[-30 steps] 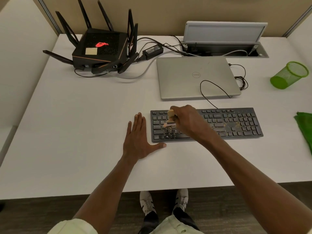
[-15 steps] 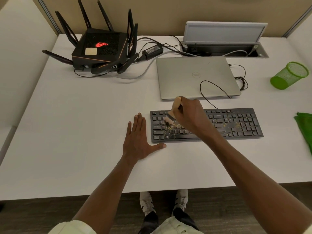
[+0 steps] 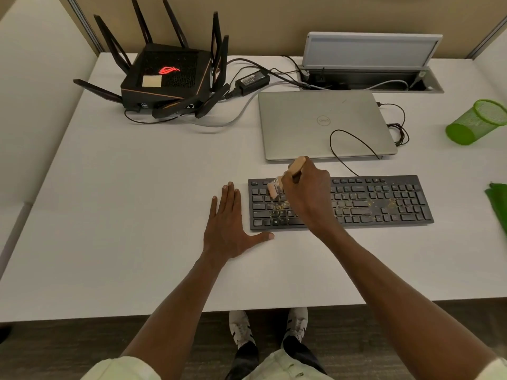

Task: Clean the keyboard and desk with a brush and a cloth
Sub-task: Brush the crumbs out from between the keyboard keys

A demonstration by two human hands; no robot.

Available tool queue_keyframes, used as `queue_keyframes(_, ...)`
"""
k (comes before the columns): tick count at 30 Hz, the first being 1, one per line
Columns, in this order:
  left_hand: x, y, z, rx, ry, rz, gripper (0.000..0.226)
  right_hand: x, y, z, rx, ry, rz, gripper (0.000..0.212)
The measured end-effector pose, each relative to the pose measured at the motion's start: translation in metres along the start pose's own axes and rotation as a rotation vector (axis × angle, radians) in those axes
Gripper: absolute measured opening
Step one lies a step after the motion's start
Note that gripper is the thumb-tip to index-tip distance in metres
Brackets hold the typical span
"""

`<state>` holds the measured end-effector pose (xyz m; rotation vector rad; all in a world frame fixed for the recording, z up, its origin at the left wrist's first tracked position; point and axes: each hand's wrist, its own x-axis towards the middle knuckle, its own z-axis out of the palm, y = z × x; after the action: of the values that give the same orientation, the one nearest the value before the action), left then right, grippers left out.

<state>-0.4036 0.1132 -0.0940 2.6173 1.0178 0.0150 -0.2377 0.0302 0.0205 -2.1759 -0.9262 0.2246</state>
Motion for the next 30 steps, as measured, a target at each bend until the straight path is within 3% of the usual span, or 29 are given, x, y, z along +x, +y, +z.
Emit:
queue_keyframes(6,0.000,0.000,0.001,0.005,0.003,-0.005,0.144,-0.010,0.008,0.001,-0.099,-0.065,-0.024,0.011)
queue_keyframes(11,0.000,0.000,0.001,0.003,0.006,-0.001,0.142,0.002,-0.001,-0.002,-0.044,-0.005,-0.029,0.010)
queue_keyframes(17,0.000,0.001,0.000,0.006,0.006,-0.007,0.143,-0.001,0.003,-0.002,-0.206,-0.137,-0.060,0.012)
queue_keyframes(22,0.000,0.001,0.000,-0.001,0.004,-0.007,0.143,0.006,-0.006,-0.006,-0.140,-0.073,-0.083,0.009)
queue_keyframes(27,0.000,0.000,0.001,-0.001,0.010,-0.008,0.143,0.001,0.002,-0.001,-0.227,-0.173,-0.085,0.014)
queue_keyframes(30,-0.001,0.001,0.000,0.007,0.010,-0.005,0.142,0.005,0.000,-0.007,-0.225,-0.130,-0.097,0.012)
